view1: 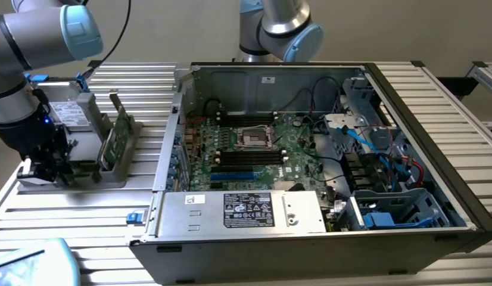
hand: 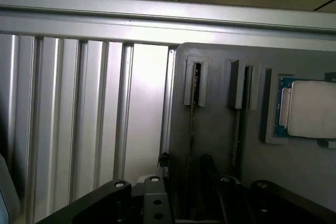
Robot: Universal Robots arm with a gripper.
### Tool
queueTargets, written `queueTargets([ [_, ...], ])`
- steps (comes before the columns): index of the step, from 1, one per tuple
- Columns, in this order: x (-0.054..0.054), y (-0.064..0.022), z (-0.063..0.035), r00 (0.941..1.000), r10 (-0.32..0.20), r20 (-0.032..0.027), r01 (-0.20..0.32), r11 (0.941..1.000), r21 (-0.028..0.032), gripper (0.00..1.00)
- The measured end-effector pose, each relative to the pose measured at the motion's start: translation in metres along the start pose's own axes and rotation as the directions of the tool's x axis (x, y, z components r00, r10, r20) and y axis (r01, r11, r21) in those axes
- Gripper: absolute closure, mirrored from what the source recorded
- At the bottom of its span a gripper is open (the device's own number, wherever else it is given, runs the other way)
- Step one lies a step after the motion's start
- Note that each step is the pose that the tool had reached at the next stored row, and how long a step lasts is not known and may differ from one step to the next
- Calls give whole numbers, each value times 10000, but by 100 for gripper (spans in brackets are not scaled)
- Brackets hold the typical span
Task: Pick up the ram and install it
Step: 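Pick up the ram and move it above insertion slot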
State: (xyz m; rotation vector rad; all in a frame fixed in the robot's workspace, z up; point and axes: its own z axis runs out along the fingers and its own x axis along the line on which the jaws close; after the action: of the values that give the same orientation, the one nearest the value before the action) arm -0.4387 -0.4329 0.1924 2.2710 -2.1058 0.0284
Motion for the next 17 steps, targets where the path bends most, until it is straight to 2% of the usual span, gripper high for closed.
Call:
queueTargets([
  [2, 0, 0, 0, 10000, 1, 0, -1, 10000, -1, 65],
  [3, 0, 0, 0, 10000, 0, 0, 0, 10000, 0, 72],
  [4, 0, 0, 0, 10000, 0, 1, 0, 10000, 0, 72],
  [6, 0, 0, 0, 10000, 0, 0, 0, 10000, 0, 84],
  [17, 0, 0, 0, 10000, 0, 0, 0, 10000, 0, 86],
])
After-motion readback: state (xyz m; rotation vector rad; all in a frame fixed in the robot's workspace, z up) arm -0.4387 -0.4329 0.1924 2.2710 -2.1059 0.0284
